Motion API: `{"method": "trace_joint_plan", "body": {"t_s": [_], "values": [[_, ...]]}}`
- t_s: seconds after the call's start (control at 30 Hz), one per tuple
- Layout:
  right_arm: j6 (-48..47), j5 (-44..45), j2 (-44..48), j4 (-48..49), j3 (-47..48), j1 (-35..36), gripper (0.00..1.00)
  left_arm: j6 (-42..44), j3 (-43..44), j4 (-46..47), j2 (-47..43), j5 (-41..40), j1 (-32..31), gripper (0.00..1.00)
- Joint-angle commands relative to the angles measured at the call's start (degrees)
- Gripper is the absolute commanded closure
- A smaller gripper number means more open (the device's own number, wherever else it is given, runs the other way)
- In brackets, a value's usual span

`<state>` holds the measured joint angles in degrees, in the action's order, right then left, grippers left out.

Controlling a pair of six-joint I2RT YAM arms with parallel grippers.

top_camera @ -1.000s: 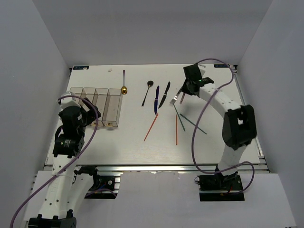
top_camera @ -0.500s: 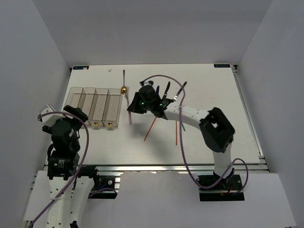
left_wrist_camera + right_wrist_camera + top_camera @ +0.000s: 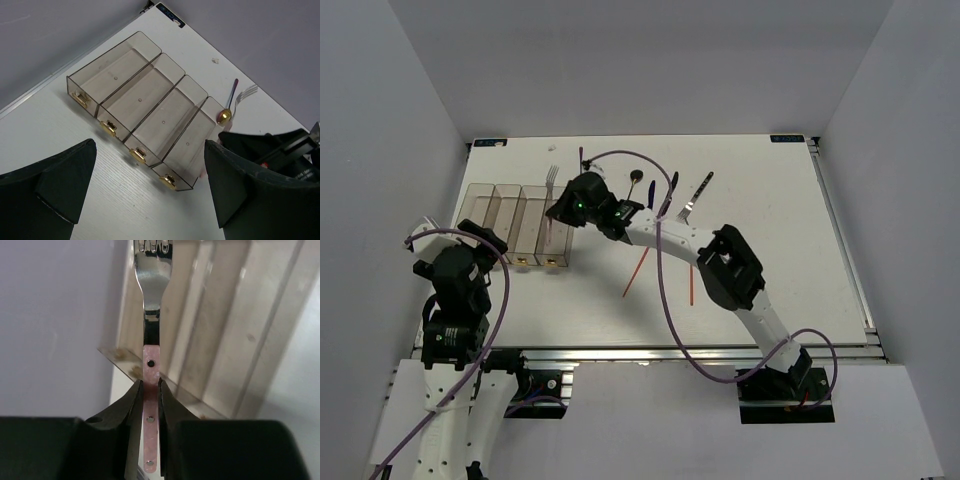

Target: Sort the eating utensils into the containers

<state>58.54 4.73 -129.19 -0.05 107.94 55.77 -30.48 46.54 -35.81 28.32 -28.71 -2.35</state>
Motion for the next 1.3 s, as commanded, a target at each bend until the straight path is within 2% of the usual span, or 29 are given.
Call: {"method": "trace_joint_plan", "body": {"t_s": [0.0, 0.1, 0.23, 0.4, 0.43, 0.5, 0.57, 0.6, 0.63, 0.73, 0.87, 0.9, 0.93, 1.03, 1.17, 1.27], "values": [[1.2, 3.6, -5.6, -2.1, 9.0, -0.2, 1.0, -0.1, 0.8, -0.1, -0.3, -0.2, 0.2, 0.03], [1.4, 4.4, -9.8, -3.9, 14.6, -0.7, 1.0, 0.1, 0.8, 0.0, -0.4, 0.1, 0.0, 0.03], [1.6, 6.3, -9.8, -3.8, 13.4, -0.7, 1.0, 0.1, 0.8, 0.0, -0.5, 0.3, -0.5, 0.03], [1.0, 6.3, -8.8, -3.3, 11.3, -0.7, 0.88, 0.3, 0.7, 0.3, -0.3, 1.0, -0.4, 0.03], [0.5, 5.9, -8.6, -3.1, 11.2, -0.7, 0.74, 0.3, 0.7, 0.3, -0.2, 1.0, -0.5, 0.03], [-0.1, 5.5, -7.6, -2.7, 10.3, -0.6, 0.57, 0.3, 0.7, 0.4, -0.2, 1.1, -0.5, 0.03], [-1.0, 5.4, -6.2, -2.7, 9.9, -0.6, 0.33, 0.5, 0.7, 0.5, -0.3, 1.3, -0.5, 0.03], [-1.4, 5.2, -5.7, -2.8, 10.0, -0.6, 0.18, 0.5, 0.7, 0.5, -0.3, 1.5, -0.5, 0.03], [-1.8, 5.1, -5.4, -3.1, 10.3, -0.6, 0.11, 0.6, 0.7, 0.6, -0.1, 1.5, -0.5, 0.03], [-4.3, 7.0, -2.7, -5.7, 9.7, -0.7, 0.11, 0.6, 0.7, 0.5, 0.0, 1.4, -0.5, 0.03], [-13.2, 17.8, 3.1, -15.4, 8.2, -3.5, 0.14, 0.5, 0.7, 0.4, -0.4, 1.1, -0.5, 0.03], [-15.1, 17.3, 2.5, -19.8, 10.0, -5.0, 0.16, 0.5, 0.6, 0.4, -0.5, 1.1, -0.5, 0.02], [-16.2, 15.8, 0.4, -29.1, 14.9, -8.2, 0.2, 0.5, 0.6, 0.7, -0.5, 1.5, -0.6, 0.02], [-19.2, 17.8, -1.2, -41.7, 18.4, -12.2, 0.25, 0.7, 0.4, 0.8, 0.3, 2.1, -0.6, 0.02], [-22.9, 20.7, 1.4, -39.9, 11.5, -14.5, 0.35, 0.8, 0.6, 0.8, 1.5, 2.1, -0.5, 0.02], [-24.1, 22.3, 0.6, -38.9, 11.7, -16.5, 0.4, 0.8, 0.5, 0.8, 1.5, 2.2, -0.5, 0.02]]}}
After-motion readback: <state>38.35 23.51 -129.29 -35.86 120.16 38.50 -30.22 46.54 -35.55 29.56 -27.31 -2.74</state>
